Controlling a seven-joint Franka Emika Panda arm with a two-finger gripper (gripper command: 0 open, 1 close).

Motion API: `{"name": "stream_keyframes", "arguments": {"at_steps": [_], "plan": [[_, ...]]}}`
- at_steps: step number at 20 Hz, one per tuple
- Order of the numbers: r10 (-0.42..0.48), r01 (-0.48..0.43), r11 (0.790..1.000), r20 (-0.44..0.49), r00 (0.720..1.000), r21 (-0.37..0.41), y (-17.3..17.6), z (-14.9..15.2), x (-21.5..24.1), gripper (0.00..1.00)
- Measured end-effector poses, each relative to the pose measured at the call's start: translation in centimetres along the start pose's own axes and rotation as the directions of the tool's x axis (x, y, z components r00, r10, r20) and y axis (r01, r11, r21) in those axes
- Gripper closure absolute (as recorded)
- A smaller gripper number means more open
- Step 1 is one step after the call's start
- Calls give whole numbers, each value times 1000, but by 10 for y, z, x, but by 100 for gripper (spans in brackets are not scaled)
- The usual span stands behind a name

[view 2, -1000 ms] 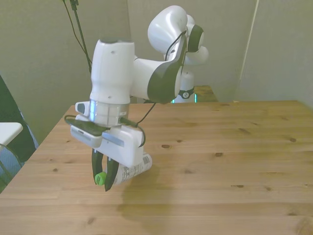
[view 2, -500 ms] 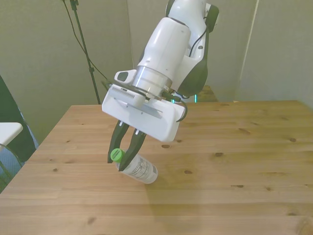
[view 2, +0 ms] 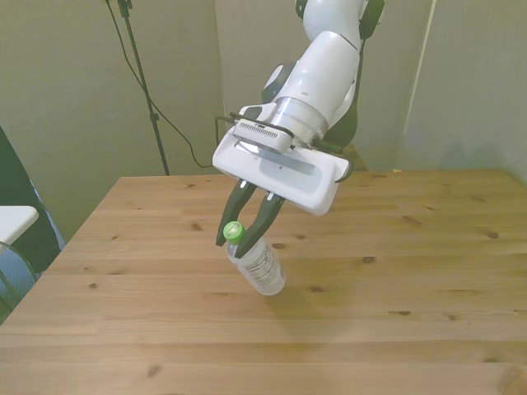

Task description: Stand the water bottle

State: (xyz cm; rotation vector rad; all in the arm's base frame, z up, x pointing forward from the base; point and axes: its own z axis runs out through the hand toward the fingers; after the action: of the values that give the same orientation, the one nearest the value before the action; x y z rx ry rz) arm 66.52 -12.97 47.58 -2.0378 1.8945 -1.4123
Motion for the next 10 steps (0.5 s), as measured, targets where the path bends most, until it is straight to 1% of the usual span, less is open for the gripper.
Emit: {"name": "stream_keyframes", "arguments": {"at_steps": [4, 10], "plan": [[8, -4, 998, -62, 998, 68, -11, -18, -25, 100], [41, -20, 993, -175, 984, 117, -10, -12, -66, 100]]}}
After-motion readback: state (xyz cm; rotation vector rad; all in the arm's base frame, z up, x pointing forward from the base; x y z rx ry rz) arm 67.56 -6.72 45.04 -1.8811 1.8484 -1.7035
